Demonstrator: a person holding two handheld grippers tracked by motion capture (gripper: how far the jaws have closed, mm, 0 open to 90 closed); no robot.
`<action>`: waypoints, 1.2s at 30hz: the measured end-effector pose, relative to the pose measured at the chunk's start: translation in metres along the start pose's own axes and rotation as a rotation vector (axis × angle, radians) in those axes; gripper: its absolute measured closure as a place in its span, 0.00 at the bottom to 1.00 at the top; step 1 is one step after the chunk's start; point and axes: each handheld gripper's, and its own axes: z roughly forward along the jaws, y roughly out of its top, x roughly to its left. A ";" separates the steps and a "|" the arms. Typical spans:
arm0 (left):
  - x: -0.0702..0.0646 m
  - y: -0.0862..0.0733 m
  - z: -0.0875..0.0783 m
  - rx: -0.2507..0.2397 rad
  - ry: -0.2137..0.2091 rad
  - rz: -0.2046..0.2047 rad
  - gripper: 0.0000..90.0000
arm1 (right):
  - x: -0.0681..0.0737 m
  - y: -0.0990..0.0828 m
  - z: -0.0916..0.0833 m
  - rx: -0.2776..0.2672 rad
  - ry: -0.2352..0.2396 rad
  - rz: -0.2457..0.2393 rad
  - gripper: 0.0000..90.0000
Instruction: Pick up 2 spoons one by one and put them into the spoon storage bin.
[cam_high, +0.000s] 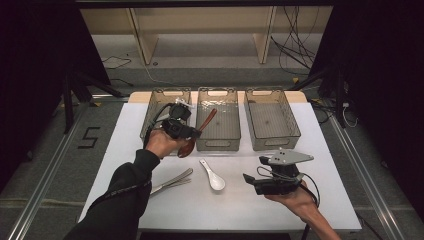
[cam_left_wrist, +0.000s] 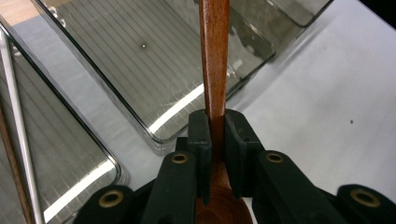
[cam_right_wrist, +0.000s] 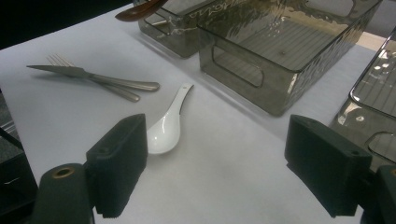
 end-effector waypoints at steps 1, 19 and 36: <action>0.001 0.002 0.000 -0.002 0.000 0.002 0.90 | 0.000 0.000 0.000 0.001 -0.001 -0.001 0.25; 0.013 0.033 0.020 -0.061 0.011 -0.064 0.90 | 0.000 0.000 0.001 0.001 0.005 -0.004 0.25; 0.030 0.060 0.046 -0.086 0.062 -0.105 0.90 | 0.000 0.000 0.002 0.003 0.011 -0.007 0.25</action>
